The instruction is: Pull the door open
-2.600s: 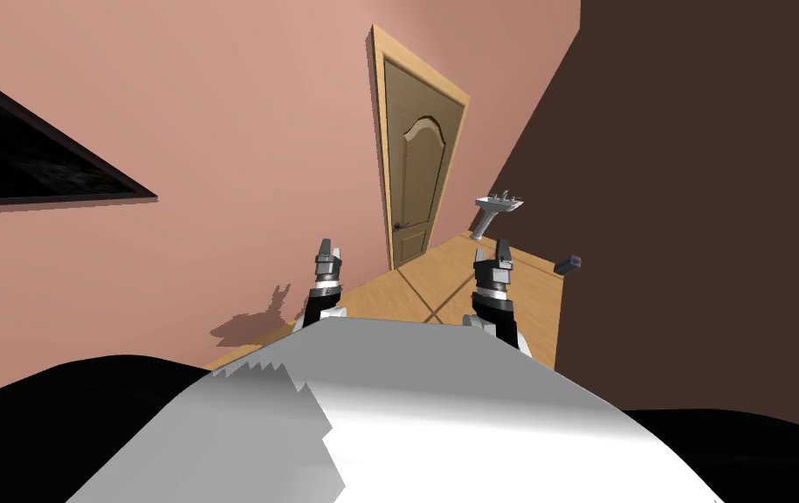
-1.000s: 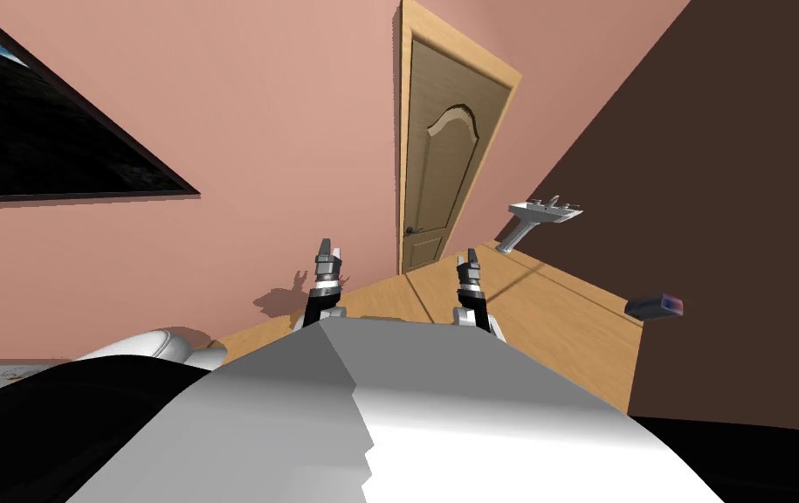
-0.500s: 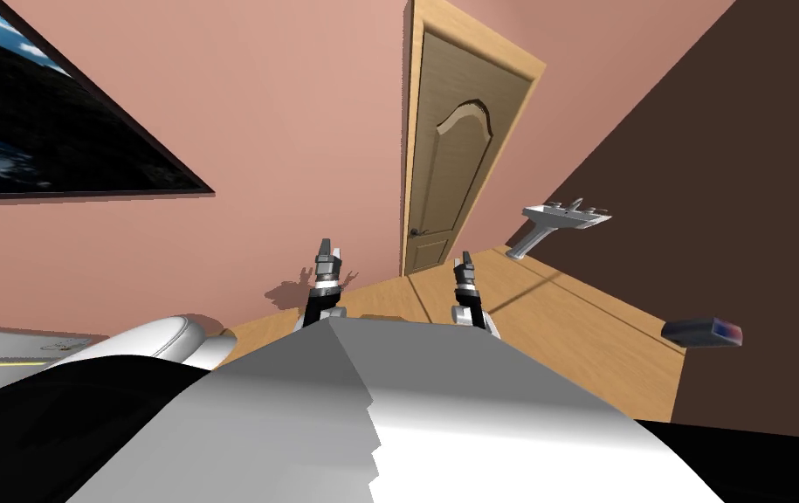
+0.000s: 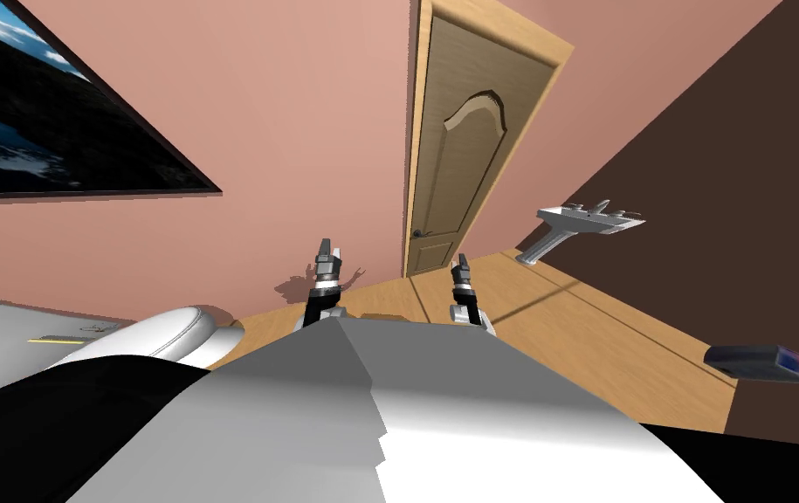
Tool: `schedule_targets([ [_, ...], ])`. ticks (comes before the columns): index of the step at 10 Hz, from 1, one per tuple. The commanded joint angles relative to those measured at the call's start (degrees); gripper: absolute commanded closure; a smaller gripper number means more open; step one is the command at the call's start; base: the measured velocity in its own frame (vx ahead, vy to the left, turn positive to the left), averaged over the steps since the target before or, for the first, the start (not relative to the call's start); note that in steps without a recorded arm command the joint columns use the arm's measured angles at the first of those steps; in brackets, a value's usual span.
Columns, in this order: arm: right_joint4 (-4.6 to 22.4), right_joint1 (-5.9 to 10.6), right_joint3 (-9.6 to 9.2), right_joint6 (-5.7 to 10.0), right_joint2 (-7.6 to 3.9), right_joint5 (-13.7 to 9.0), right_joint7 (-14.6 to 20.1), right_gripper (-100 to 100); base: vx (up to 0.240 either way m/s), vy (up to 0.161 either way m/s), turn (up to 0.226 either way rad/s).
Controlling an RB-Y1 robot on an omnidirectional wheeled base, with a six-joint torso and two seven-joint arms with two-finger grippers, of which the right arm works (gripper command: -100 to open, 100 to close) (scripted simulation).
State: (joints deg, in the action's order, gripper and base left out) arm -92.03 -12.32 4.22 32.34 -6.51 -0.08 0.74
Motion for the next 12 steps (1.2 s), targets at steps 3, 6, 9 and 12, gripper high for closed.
schedule_targets([
  [3,6.4,3.5,0.31,1.04,-0.96,-0.5,0.3,-100,0.064,-0.051,0.161],
  [6,11.2,5.69,0.49,1.68,-1.55,-0.8,0.5,-100,0.05,-0.055,0.111],
  [9,14.1,6.79,0.58,2.0,-1.83,-0.9,0.6,-100,0.044,-0.038,0.076],
  [12,20.3,10.07,0.85,2.96,-2.68,-1.3,0.8,-100,0.044,-0.059,0.16],
])
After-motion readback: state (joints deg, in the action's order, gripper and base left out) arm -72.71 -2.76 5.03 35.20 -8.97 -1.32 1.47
